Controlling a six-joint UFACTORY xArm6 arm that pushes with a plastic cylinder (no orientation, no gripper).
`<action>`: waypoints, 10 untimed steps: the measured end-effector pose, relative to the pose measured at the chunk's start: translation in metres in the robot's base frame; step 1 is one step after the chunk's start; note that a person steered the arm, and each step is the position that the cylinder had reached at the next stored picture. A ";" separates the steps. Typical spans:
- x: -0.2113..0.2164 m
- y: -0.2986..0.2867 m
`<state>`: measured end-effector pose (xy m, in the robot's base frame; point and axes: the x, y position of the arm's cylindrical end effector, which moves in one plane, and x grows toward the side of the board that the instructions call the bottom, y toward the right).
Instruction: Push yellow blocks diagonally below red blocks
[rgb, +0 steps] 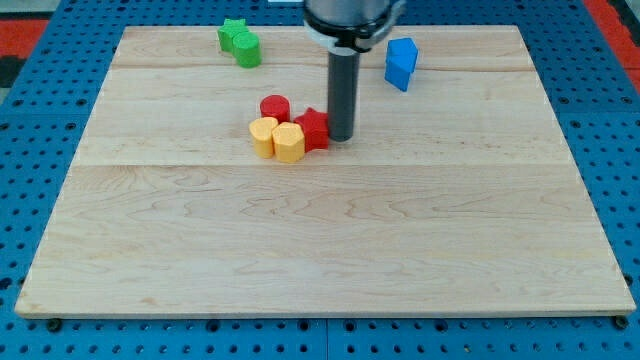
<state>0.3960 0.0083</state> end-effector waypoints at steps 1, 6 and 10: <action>-0.014 -0.018; 0.024 -0.041; 0.015 -0.167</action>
<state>0.4114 -0.1589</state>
